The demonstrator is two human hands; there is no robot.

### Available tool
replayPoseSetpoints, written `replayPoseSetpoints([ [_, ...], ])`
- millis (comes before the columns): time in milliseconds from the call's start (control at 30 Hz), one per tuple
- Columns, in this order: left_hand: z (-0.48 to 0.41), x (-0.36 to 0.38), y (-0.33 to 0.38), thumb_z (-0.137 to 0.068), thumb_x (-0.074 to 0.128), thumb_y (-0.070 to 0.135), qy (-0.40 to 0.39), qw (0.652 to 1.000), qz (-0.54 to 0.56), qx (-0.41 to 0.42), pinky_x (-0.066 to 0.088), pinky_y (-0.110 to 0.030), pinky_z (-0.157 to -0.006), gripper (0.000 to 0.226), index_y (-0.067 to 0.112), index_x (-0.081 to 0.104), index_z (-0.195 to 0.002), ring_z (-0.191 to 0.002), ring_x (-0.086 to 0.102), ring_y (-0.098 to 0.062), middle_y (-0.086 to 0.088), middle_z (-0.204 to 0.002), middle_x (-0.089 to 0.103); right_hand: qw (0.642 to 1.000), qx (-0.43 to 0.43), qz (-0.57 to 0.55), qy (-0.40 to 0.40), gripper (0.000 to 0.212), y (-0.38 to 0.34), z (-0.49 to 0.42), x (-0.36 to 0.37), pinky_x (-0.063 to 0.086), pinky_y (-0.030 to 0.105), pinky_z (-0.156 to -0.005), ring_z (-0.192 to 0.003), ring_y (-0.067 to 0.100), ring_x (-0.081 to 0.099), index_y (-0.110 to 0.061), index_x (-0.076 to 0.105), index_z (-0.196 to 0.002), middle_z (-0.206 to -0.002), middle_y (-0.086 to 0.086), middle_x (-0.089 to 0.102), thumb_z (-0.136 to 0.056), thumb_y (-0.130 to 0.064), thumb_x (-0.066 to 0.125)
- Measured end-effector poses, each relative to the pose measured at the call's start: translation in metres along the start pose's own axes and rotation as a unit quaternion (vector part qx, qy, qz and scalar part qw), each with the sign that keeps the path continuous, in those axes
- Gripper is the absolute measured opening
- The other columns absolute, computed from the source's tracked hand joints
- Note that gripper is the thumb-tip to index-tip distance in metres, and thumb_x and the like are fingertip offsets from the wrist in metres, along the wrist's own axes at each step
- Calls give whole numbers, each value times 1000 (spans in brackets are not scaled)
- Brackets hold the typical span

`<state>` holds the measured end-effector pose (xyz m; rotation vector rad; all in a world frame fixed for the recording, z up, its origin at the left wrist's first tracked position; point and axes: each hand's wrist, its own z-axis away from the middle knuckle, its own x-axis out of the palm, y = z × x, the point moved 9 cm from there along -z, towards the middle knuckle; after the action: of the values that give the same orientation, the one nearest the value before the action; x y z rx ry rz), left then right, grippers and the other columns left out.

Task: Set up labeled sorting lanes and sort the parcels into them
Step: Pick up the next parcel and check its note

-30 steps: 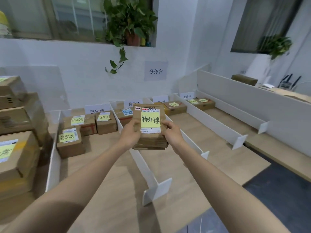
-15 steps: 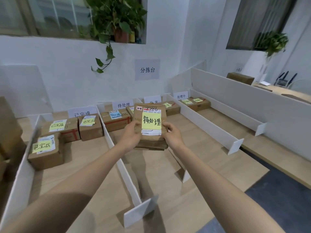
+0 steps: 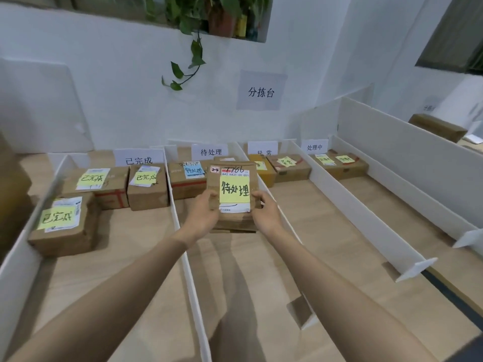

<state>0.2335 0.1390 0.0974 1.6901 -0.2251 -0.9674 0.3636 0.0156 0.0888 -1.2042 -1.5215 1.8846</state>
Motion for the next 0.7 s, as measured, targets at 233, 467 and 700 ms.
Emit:
replayPoseSetpoints([
  [233, -24, -2, -55, -84, 51, -1, 17, 996, 20, -81, 51, -43, -74, 37, 16, 51, -116, -101, 60, -41, -12, -119, 57, 998, 10, 47, -43, 39, 16, -25, 44, 44, 21, -65, -92, 17, 54, -16, 56, -118, -116, -3, 55, -86, 6, 48],
  [467, -37, -2, -88, -84, 53, 0, 29, 997, -16, -74, 48, -34, -80, 32, 13, 51, -114, -106, 56, -28, -8, -122, 57, 995, 38, 48, -74, 43, 42, -42, 80, 39, 19, -76, -98, 13, 51, -12, 57, -123, -127, 2, 57, -85, 6, 49],
  [700, -57, 17, -120, -86, 51, 11, 22, 991, -33, -131, 43, -32, -87, 39, 15, 46, -124, -109, 53, -22, -8, -129, 50, 988, 64, 71, -120, 50, 70, -72, 102, 43, 21, -75, -102, 15, 52, -16, 55, -124, -130, 1, 55, -81, 10, 46],
])
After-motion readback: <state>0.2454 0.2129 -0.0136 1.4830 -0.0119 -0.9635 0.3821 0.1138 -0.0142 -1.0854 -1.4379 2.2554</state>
